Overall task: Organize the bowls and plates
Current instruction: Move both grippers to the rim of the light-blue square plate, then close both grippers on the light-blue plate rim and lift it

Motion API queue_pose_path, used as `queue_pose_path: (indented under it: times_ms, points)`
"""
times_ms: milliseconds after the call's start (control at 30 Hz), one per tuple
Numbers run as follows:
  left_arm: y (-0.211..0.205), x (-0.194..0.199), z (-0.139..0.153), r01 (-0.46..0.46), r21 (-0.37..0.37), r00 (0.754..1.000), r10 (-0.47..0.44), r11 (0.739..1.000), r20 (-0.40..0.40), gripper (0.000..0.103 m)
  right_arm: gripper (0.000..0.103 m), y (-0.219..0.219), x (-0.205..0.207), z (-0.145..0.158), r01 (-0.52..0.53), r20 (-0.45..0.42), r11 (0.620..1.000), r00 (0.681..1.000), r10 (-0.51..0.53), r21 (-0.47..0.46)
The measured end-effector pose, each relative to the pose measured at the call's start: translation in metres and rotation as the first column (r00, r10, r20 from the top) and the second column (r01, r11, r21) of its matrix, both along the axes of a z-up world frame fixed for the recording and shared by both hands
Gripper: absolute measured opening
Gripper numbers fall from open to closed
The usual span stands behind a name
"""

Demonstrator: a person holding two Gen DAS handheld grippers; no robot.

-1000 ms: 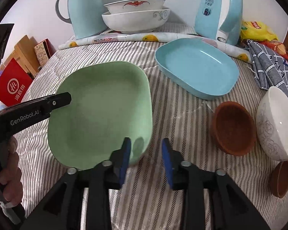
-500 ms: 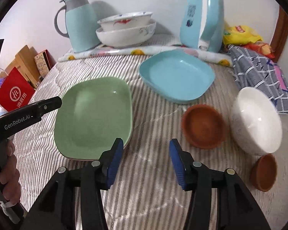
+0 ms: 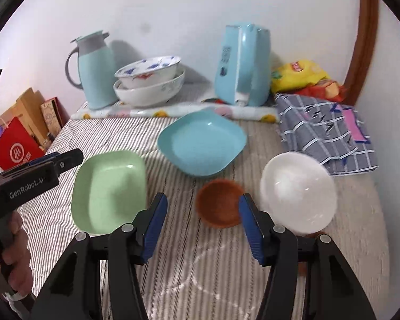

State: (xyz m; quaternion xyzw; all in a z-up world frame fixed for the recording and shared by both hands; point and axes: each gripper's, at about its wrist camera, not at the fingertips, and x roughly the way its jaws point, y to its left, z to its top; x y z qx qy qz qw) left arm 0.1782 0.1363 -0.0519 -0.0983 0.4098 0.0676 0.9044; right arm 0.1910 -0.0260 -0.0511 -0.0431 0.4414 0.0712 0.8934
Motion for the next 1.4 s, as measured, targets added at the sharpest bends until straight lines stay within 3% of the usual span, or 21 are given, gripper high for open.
queue_pose_path:
  times_ms: [267, 433, 700, 1167, 1400]
  points:
    - [-0.022, 0.01, 0.007, 0.033, 0.018, 0.999, -0.033, 0.999, 0.001, 0.05, 0.06, -0.022, 0.012, 0.012, 0.026, 0.014, 1.0, 1.0, -0.026, -0.001]
    - [-0.035, 0.022, 0.009, 0.051, 0.021, 0.999, -0.051, 0.998, -0.017, 0.05, 0.06, -0.036, 0.028, 0.016, 0.017, -0.014, 0.998, 1.0, -0.016, 0.069]
    - [-0.034, 0.044, -0.004, 0.035, 0.005, 0.997, -0.035, 0.999, -0.062, 0.05, 0.06, -0.041, 0.05, 0.018, 0.005, 0.011, 0.999, 1.0, -0.006, 0.042]
    - [-0.025, 0.088, -0.044, -0.014, -0.035, 0.992, 0.01, 0.999, -0.129, 0.05, 0.06, -0.054, 0.115, -0.012, 0.042, -0.046, 0.996, 0.998, -0.039, 0.082]
    - [-0.03, 0.112, -0.056, 0.019, -0.041, 0.991, -0.024, 0.999, -0.134, 0.05, 0.06, -0.052, 0.145, -0.034, 0.073, -0.093, 0.992, 0.994, -0.064, 0.102]
